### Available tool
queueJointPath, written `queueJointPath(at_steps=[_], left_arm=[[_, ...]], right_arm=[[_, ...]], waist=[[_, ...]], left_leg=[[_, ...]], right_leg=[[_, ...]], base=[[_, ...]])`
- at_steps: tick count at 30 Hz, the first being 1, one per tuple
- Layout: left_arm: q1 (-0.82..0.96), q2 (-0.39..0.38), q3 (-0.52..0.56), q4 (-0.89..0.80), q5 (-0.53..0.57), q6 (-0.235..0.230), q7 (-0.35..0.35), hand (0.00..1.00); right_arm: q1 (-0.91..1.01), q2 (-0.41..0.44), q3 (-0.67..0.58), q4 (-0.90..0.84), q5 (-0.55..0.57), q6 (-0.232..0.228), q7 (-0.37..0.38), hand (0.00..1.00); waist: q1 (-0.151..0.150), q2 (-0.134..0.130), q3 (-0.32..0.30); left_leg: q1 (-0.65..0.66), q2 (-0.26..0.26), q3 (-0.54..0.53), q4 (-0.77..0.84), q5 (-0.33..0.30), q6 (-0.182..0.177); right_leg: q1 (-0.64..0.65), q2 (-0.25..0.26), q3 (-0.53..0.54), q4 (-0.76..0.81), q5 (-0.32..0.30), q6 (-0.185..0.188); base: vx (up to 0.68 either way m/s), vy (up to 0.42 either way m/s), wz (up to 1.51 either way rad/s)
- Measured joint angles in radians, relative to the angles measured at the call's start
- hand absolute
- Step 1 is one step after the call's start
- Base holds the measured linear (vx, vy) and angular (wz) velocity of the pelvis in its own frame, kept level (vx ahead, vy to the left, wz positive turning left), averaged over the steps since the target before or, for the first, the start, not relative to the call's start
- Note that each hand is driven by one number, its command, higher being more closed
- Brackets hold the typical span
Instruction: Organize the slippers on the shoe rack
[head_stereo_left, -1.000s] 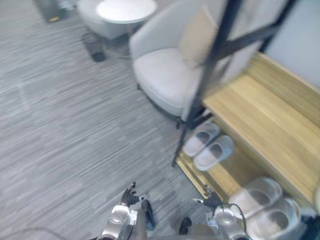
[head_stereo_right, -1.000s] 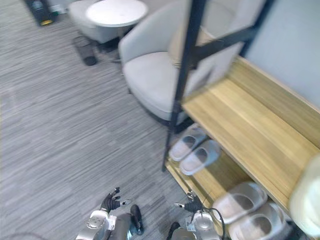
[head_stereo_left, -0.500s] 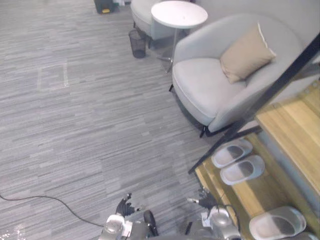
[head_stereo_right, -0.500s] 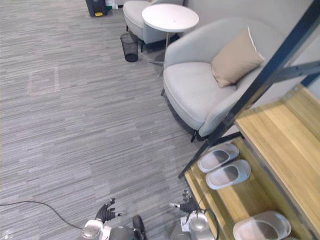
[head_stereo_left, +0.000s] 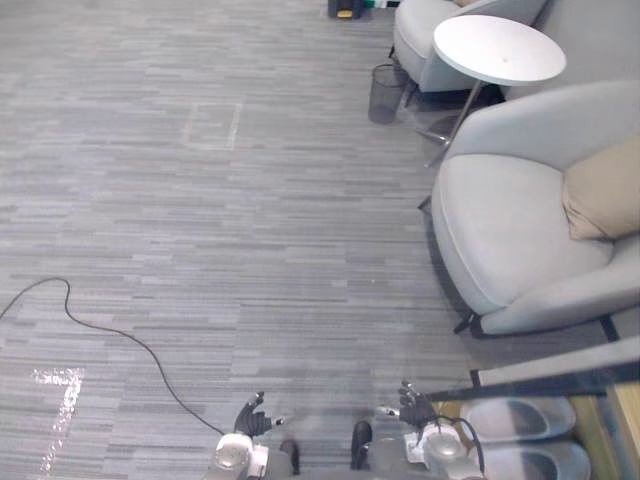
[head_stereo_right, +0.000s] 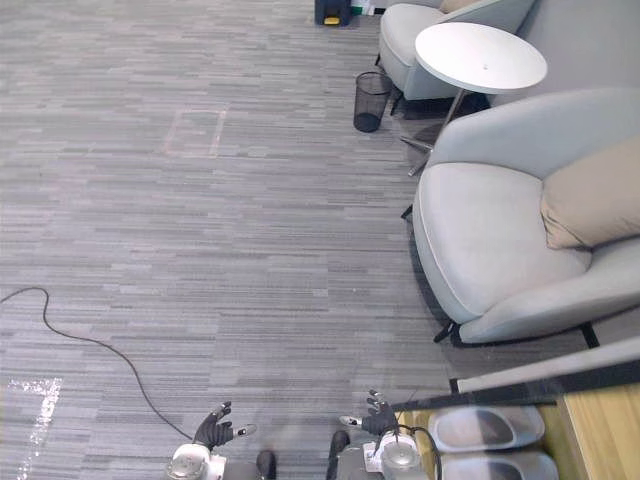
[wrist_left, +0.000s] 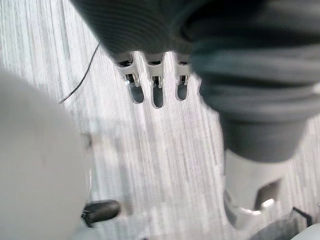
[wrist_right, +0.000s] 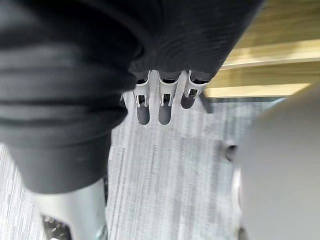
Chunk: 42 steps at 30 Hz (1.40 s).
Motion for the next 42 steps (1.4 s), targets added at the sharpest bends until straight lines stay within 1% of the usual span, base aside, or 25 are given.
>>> queueJointPath(at_steps=[3, 5, 7, 8, 9, 10, 12, 14, 16, 17, 19, 21, 23, 24, 25, 26, 28, 30, 31, 33, 36, 38, 40, 41, 42], left_arm=[[-0.004, -0.005, 0.019, -0.021, -0.002, -0.002, 0.001, 0.00], [-0.023, -0.003, 0.025, -0.028, -0.002, -0.001, 0.001, 0.00], [-0.029, -0.005, 0.023, -0.043, -0.002, -0.001, 0.001, 0.00], [-0.044, 0.004, 0.024, -0.046, -0.002, -0.001, 0.001, 0.00], [-0.053, 0.021, 0.029, -0.073, -0.002, -0.003, 0.004, 0.00], [-0.053, 0.028, 0.037, -0.073, -0.003, -0.002, 0.004, 0.00], [-0.031, 0.047, 0.062, -0.068, -0.016, 0.002, 0.005, 0.00], [0.002, 0.054, 0.063, -0.066, -0.024, 0.001, 0.007, 0.00], [0.030, 0.053, 0.060, -0.066, -0.042, 0.002, 0.009, 0.00], [0.034, 0.055, 0.054, -0.066, -0.045, 0.002, 0.012, 0.00], [0.035, 0.059, 0.053, -0.067, -0.053, 0.002, 0.019, 0.00], [0.039, 0.055, 0.055, -0.069, -0.063, 0.001, 0.021, 0.00], [0.015, 0.048, 0.055, -0.077, -0.064, 0.000, 0.021, 0.00], [0.006, 0.046, 0.054, -0.076, -0.064, 0.000, 0.021, 0.00], [-0.009, 0.046, 0.054, -0.078, -0.065, -0.003, 0.021, 0.00], [-0.007, 0.044, 0.055, -0.074, -0.065, -0.005, 0.021, 0.00], [0.011, 0.033, 0.062, -0.064, -0.065, -0.007, 0.021, 0.00], [0.007, 0.018, 0.066, -0.064, -0.065, -0.014, 0.019, 0.00], [0.010, 0.004, 0.087, -0.062, -0.065, -0.013, 0.017, 0.00], [0.029, -0.024, 0.121, -0.062, -0.065, -0.012, 0.017, 0.00], [0.042, -0.025, 0.132, -0.066, -0.066, -0.012, 0.014, 0.00], [0.027, -0.023, 0.137, -0.066, -0.069, -0.016, 0.014, 0.00], [0.002, -0.017, 0.139, -0.071, -0.070, -0.017, 0.014, 0.00], [-0.007, -0.019, 0.137, -0.080, -0.070, -0.017, 0.015, 0.00], [0.001, -0.026, 0.127, -0.089, -0.070, -0.017, 0.018, 0.00]], right_arm=[[-0.023, -0.018, -0.001, -0.004, 0.003, -0.001, -0.004, 0.00], [-0.034, -0.021, -0.002, -0.027, 0.003, -0.001, -0.007, 0.00], [-0.025, -0.036, -0.002, -0.056, 0.004, -0.004, -0.008, 0.00], [-0.028, -0.024, -0.001, -0.054, 0.006, -0.002, -0.012, 0.00], [-0.040, -0.007, -0.001, -0.056, 0.012, -0.003, -0.011, 0.00], [-0.053, -0.002, -0.001, -0.058, 0.012, -0.004, -0.011, 0.00], [-0.080, 0.008, 0.000, -0.059, 0.012, -0.007, -0.010, 0.00], [-0.077, 0.008, 0.000, -0.050, 0.012, -0.015, -0.010, 0.00], [-0.065, 0.010, 0.000, -0.037, 0.011, -0.017, -0.010, 0.00], [-0.056, 0.014, 0.003, -0.036, 0.010, -0.016, -0.009, 0.00], [-0.028, 0.017, 0.010, -0.036, 0.010, -0.016, -0.003, 0.00], [-0.012, 0.016, 0.017, -0.036, 0.010, -0.016, -0.003, 0.00], [-0.017, 0.008, 0.021, -0.038, 0.010, -0.018, -0.002, 0.00], [-0.020, 0.003, 0.021, -0.038, 0.011, -0.018, -0.002, 0.00], [-0.015, -0.002, 0.016, -0.037, 0.014, -0.018, -0.003, 0.00], [-0.008, 0.001, 0.013, -0.036, 0.018, -0.017, -0.003, 0.00], [0.001, -0.007, 0.014, -0.041, 0.018, -0.017, -0.002, 0.00], [-0.013, -0.006, 0.006, -0.038, 0.019, -0.016, -0.002, 0.00], [-0.012, -0.014, 0.006, -0.040, 0.019, -0.016, -0.002, 0.00], [-0.009, -0.010, 0.020, -0.042, 0.020, -0.016, -0.002, 0.00], [-0.010, 0.001, 0.016, -0.043, 0.021, -0.016, -0.003, 0.00], [-0.019, -0.003, 0.013, -0.043, 0.021, -0.016, -0.003, 0.00], [-0.032, -0.002, 0.004, -0.042, 0.021, -0.014, -0.004, 0.00], [-0.032, -0.002, -0.002, -0.042, 0.021, -0.014, -0.004, 0.00], [-0.028, -0.011, -0.002, -0.041, 0.019, -0.014, -0.005, 0.00]], waist=[[0.013, 0.001, 0.018], [0.023, 0.003, 0.023], [0.021, 0.035, 0.025], [0.022, 0.006, 0.026], [0.037, -0.024, 0.031], [0.045, -0.029, 0.033], [0.053, -0.035, 0.035], [0.054, -0.026, 0.033], [0.051, -0.027, 0.031], [0.047, -0.026, 0.031], [0.038, -0.033, 0.030], [0.027, -0.028, 0.030], [0.000, -0.020, 0.034], [-0.006, -0.016, 0.036], [-0.012, -0.015, 0.038], [-0.010, -0.022, 0.037], [-0.025, -0.006, 0.013], [-0.025, 0.025, 0.008], [-0.023, 0.036, 0.014], [-0.013, 0.057, 0.026], [0.008, 0.030, 0.037], [0.013, 0.019, 0.041], [0.037, 0.007, 0.049], [0.046, 0.001, 0.054], [0.050, 0.013, 0.048]], left_leg=[[-0.053, 0.095, 0.172, 0.165, -0.040, 0.072], [-0.130, 0.127, 0.254, 0.081, -0.033, 0.112], [-0.172, 0.129, 0.311, -0.138, 0.148, 0.193], [-0.172, 0.094, 0.315, -0.132, 0.142, 0.207], [-0.175, 0.033, 0.312, -0.190, 0.154, 0.225], [-0.176, 0.019, 0.305, -0.204, 0.155, 0.226], [-0.154, -0.011, 0.295, -0.202, 0.133, 0.249], [-0.097, -0.014, 0.281, -0.215, 0.079, 0.227], [-0.014, -0.032, 0.260, -0.264, 0.051, 0.216], [0.023, -0.043, 0.239, -0.294, 0.046, 0.215], [0.099, -0.057, 0.214, -0.357, 0.047, 0.216], [0.156, -0.056, 0.197, -0.394, 0.045, 0.219], [0.199, -0.048, 0.146, -0.416, 0.021, 0.205], [0.207, -0.046, 0.132, -0.420, 0.020, 0.195], [0.239, -0.050, 0.103, -0.439, 0.007, 0.169], [0.281, -0.055, 0.093, -0.446, -0.017, 0.141], [0.331, -0.023, 0.046, -0.425, -0.071, 0.103], [0.276, 0.024, 0.039, -0.266, -0.074, 0.087], [0.207, 0.066, 0.047, -0.072, -0.042, 0.037], [0.094, 0.164, 0.060, 0.286, 0.077, 0.014], [-0.028, 0.224, 0.148, 0.491, 0.015, 0.070], [-0.112, 0.224, 0.184, 0.432, -0.020, 0.085], [-0.197, 0.174, 0.215, 0.212, -0.024, 0.102], [-0.219, 0.124, 0.203, 0.009, 0.024, 0.105], [-0.215, 0.093, 0.164, -0.190, 0.131, 0.108]], right_leg=[[0.100, -0.005, -0.004, -0.032, -0.008, -0.011], [0.122, -0.036, -0.029, -0.026, -0.023, 0.014], [0.148, -0.033, -0.076, -0.008, -0.068, 0.081], [0.158, -0.067, -0.090, -0.006, -0.090, 0.102], [0.146, -0.095, -0.099, -0.020, -0.079, 0.086], [0.150, -0.096, -0.098, -0.035, -0.063, 0.077], [0.189, -0.108, -0.096, -0.043, -0.006, 0.116], [0.169, -0.132, -0.080, 0.110, -0.004, 0.133], [0.016, -0.208, -0.012, 0.518, 0.085, 0.176], [-0.085, -0.207, 0.062, 0.702, 0.052, 0.180], [-0.198, -0.166, 0.108, 0.799, -0.049, 0.145], [-0.259, -0.133, 0.081, 0.721, -0.106, 0.094], [-0.349, -0.089, 0.037, 0.434, -0.095, 0.058], [-0.357, -0.079, 0.036, 0.351, -0.068, 0.060], [-0.348, -0.060, 0.047, 0.129, 0.021, 0.065], [-0.347, -0.056, 0.084, 0.052, 0.087, 0.066], [-0.346, -0.032, 0.129, 0.138, 0.172, 0.002], [-0.339, -0.022, 0.082, 0.209, 0.095, -0.026], [-0.294, -0.007, 0.064, 0.203, 0.053, -0.033], [-0.154, 0.035, 0.057, 0.129, 0.019, -0.055], [0.035, 0.049, 0.091, -0.007, -0.003, -0.061], [0.092, 0.046, 0.106, -0.058, -0.008, -0.060], [0.141, 0.010, 0.120, -0.089, -0.028, -0.031], [0.169, -0.022, 0.126, -0.093, -0.049, -0.008], [0.194, -0.023, 0.138, -0.102, -0.067, 0.014]], base=[[0.32, 0.030, 0.16], [0.31, 0.161, 0.28], [0.28, 0.170, 0.64], [0.40, 0.234, 1.00], [0.40, 0.222, 0.91], [0.36, 0.197, 0.72], [0.31, 0.158, 0.46], [0.25, 0.157, 0.26], [0.28, 0.204, 0.21], [0.27, 0.151, 0.35], [0.33, 0.071, 0.44], [0.40, 0.019, 0.42], [0.37, -0.061, 0.60], [0.42, -0.128, 0.77], [0.44, -0.143, 0.66], [0.60, -0.212, 0.64], [0.67, -0.283, 0.67], [0.65, -0.285, 0.54], [0.65, -0.290, 0.24], [0.63, -0.231, -0.01], [0.54, -0.101, -0.25], [0.53, 0.009, -0.25], [0.47, 0.138, -0.41], [0.51, 0.234, -0.40], [0.51, 0.248, -0.49]])
